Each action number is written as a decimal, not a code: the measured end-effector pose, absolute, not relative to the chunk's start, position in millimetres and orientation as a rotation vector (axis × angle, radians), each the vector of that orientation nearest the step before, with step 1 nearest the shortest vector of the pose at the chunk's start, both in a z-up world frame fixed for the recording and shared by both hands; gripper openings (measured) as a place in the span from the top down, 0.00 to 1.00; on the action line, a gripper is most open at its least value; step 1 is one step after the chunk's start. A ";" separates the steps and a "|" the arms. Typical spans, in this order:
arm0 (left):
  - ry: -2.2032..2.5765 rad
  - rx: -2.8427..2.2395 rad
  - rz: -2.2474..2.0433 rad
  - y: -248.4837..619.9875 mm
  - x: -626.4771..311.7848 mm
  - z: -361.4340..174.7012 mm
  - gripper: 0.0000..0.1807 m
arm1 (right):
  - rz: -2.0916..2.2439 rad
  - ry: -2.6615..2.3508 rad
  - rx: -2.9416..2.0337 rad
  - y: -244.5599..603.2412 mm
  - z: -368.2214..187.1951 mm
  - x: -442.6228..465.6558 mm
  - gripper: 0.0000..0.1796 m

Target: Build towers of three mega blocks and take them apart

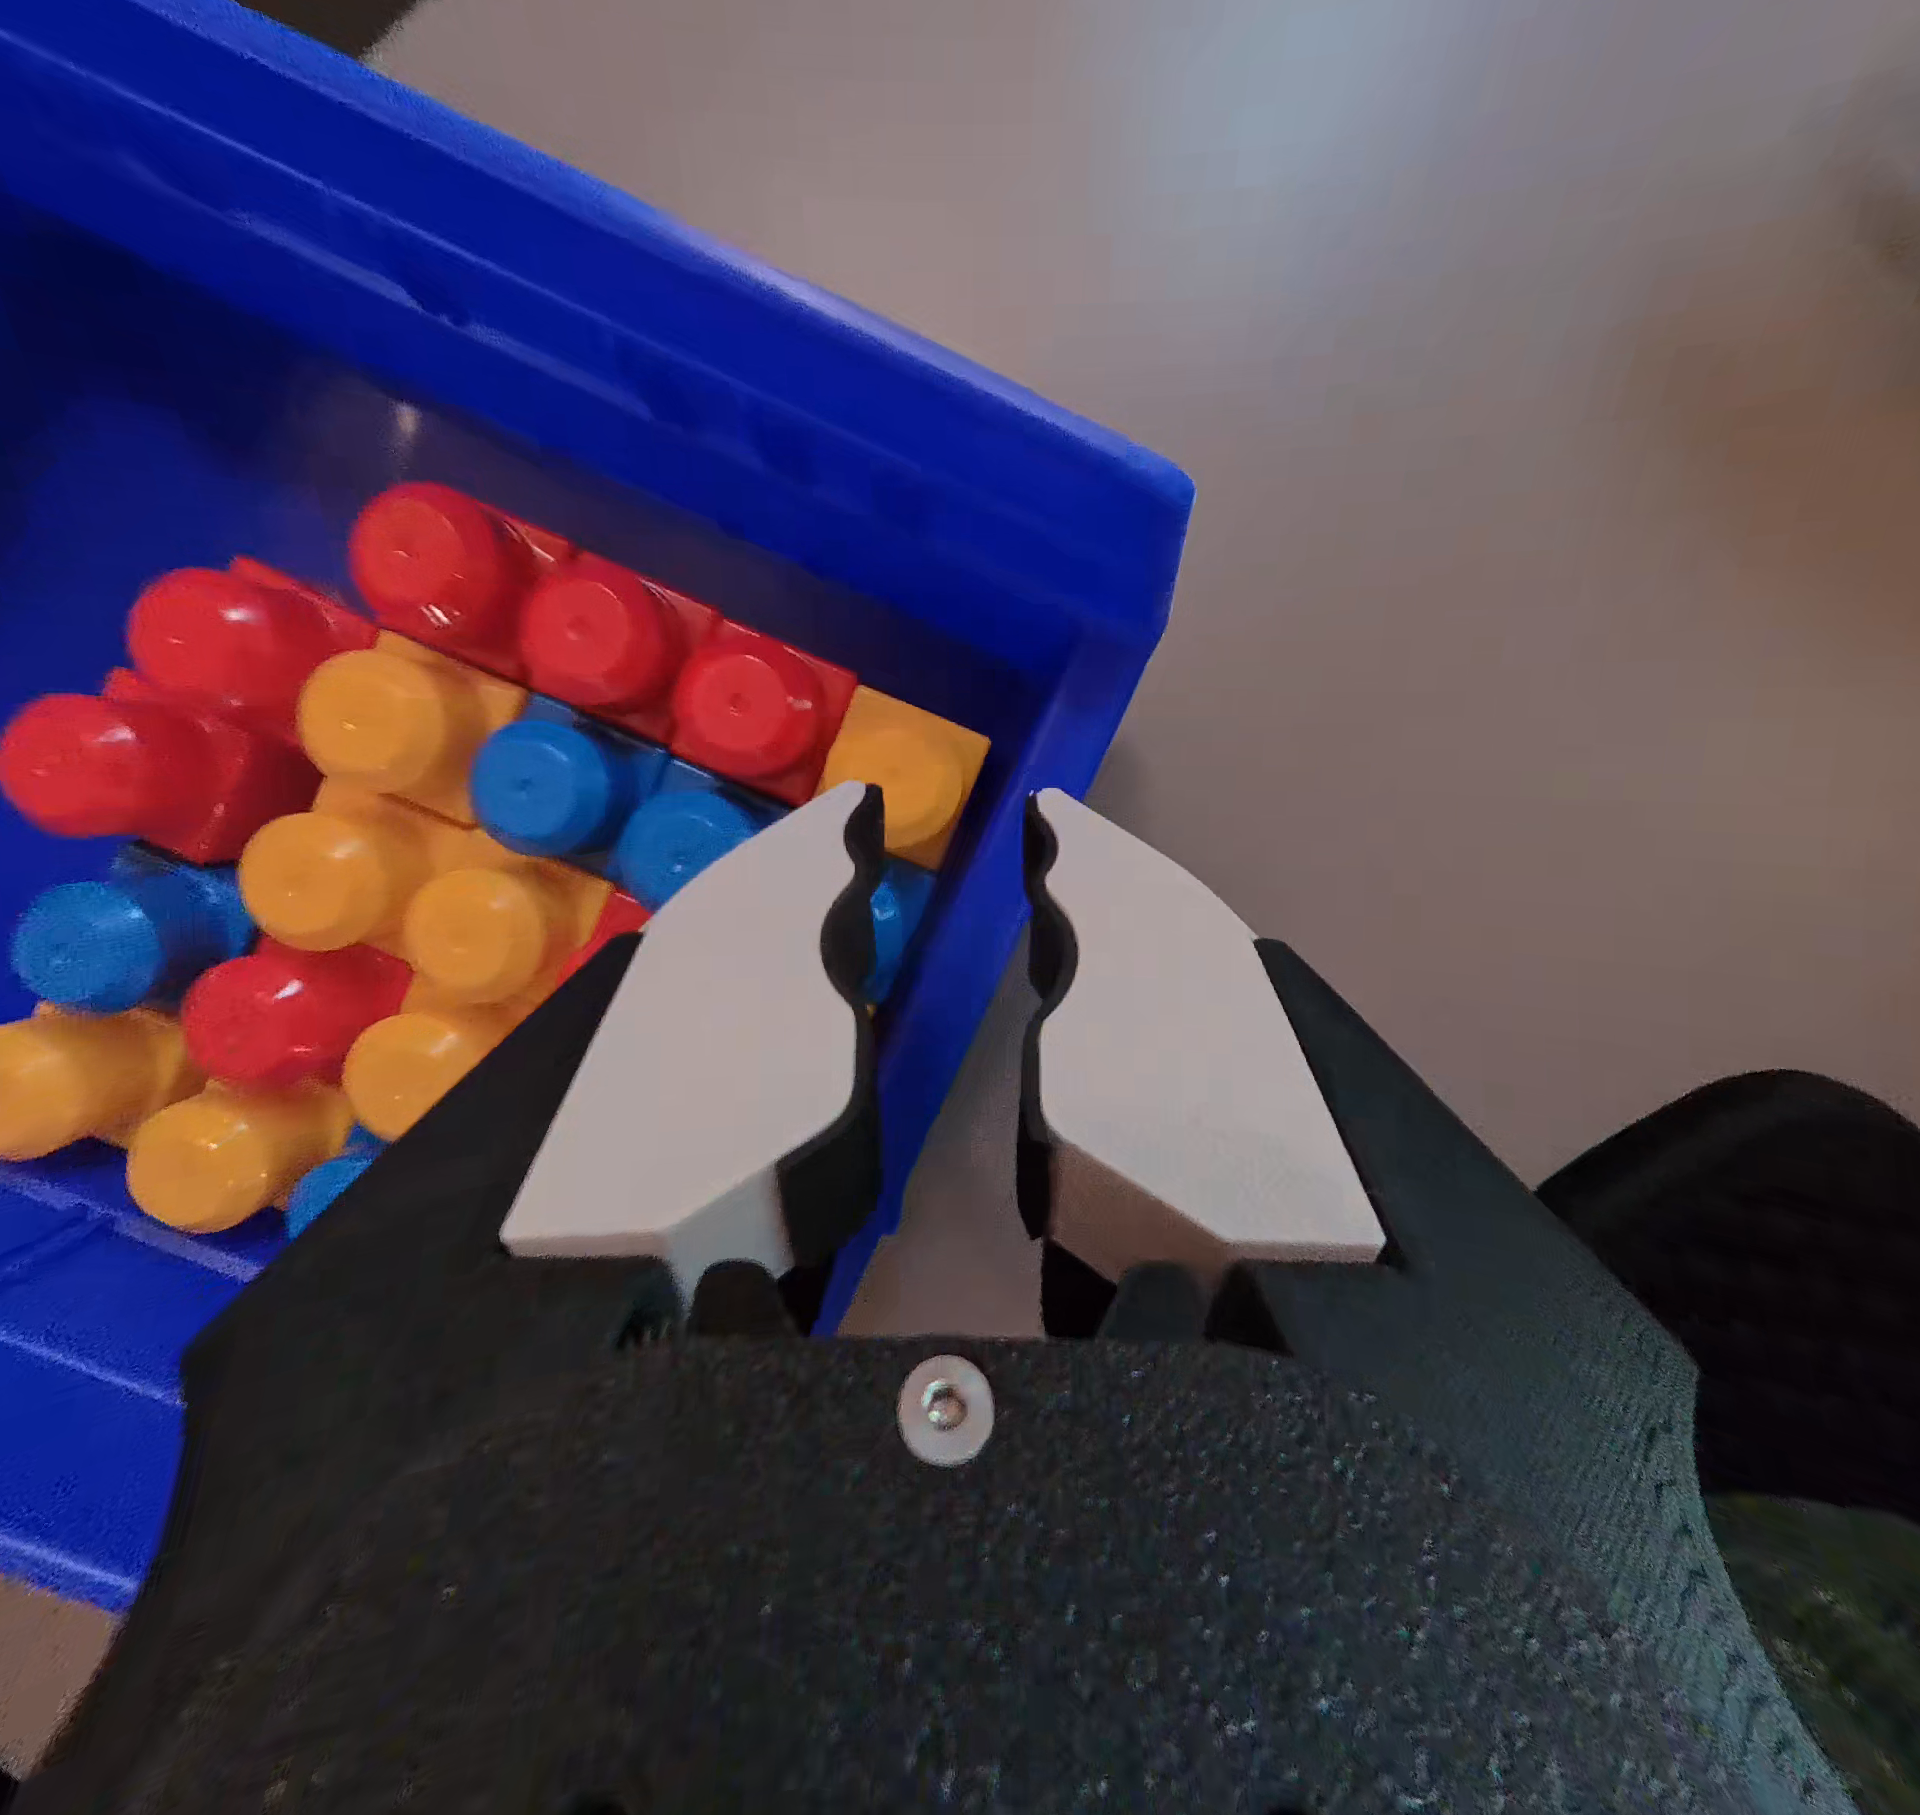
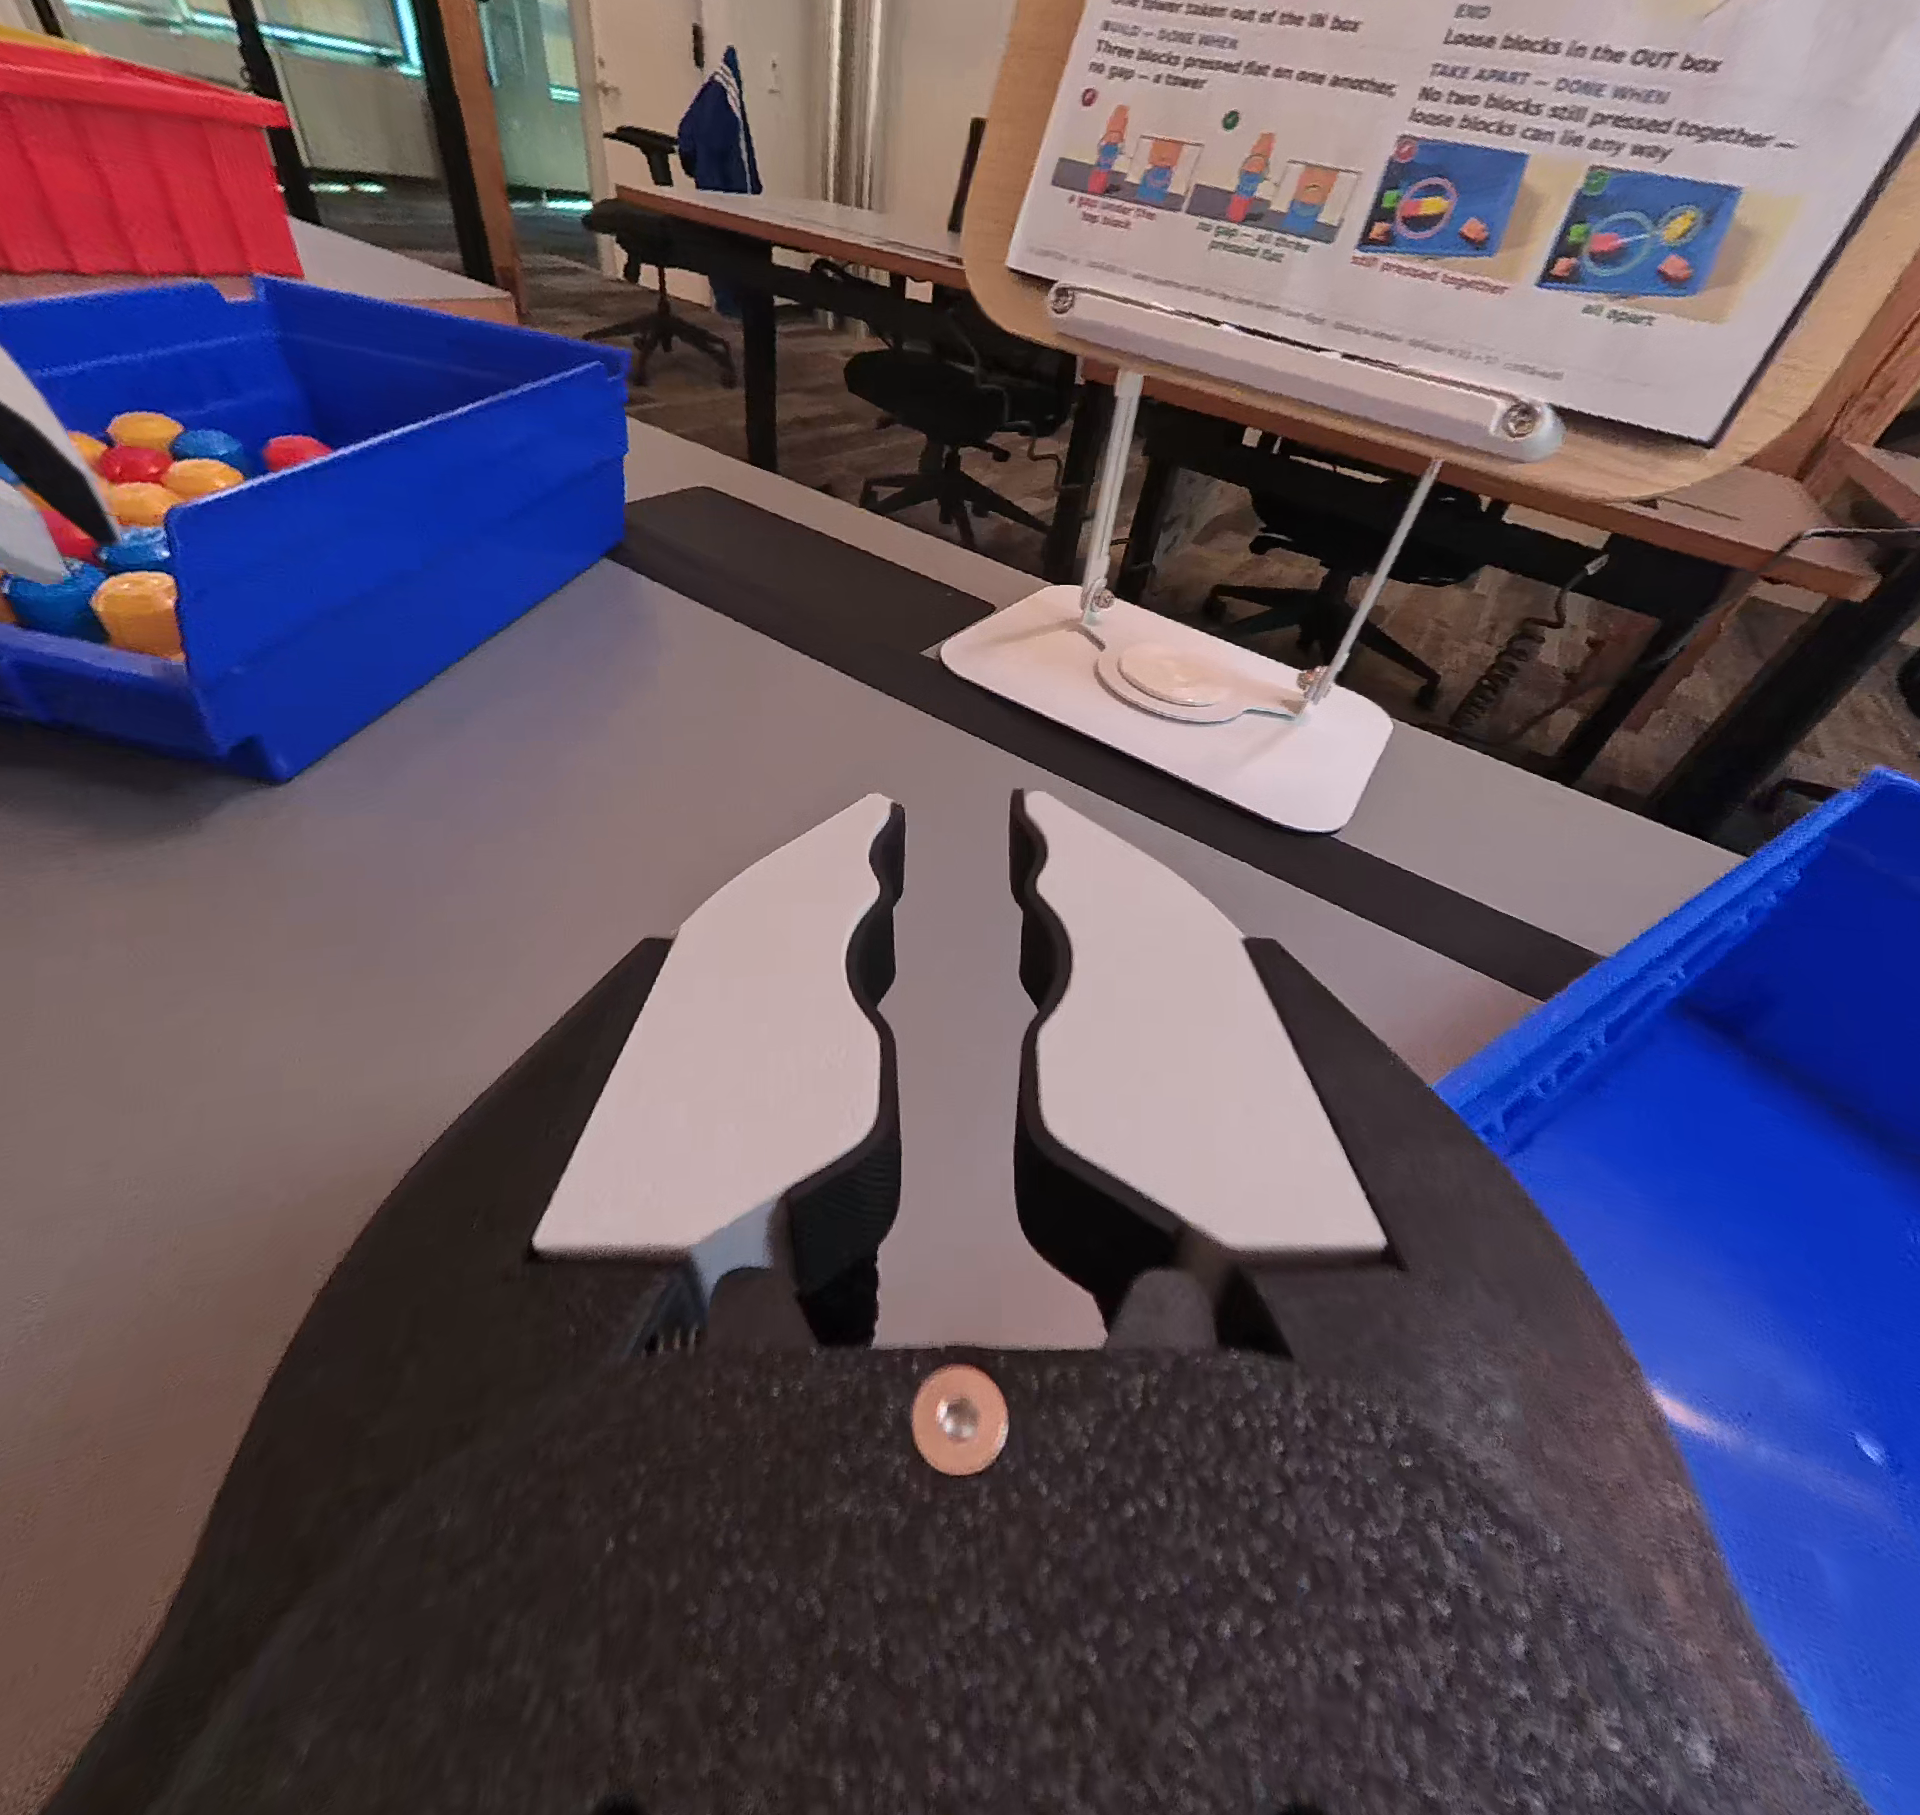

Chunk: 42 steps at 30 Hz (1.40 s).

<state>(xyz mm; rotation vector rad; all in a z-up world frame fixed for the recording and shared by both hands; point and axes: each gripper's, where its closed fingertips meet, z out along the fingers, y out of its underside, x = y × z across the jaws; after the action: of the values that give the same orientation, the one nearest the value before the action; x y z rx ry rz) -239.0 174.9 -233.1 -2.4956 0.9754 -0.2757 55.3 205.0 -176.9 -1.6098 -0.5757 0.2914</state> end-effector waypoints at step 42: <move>1.286 -2.048 -0.272 158.2 -139.4 -161.2 0.84 | 0.606 -1.055 -1.610 146.0 -202.7 -24.6 0.61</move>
<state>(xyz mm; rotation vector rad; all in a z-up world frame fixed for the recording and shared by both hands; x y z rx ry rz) -139.4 158.2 -161.2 -2.0480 1.2862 -0.2725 -24.6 146.0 -202.7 -1.6101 -1.0555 0.6062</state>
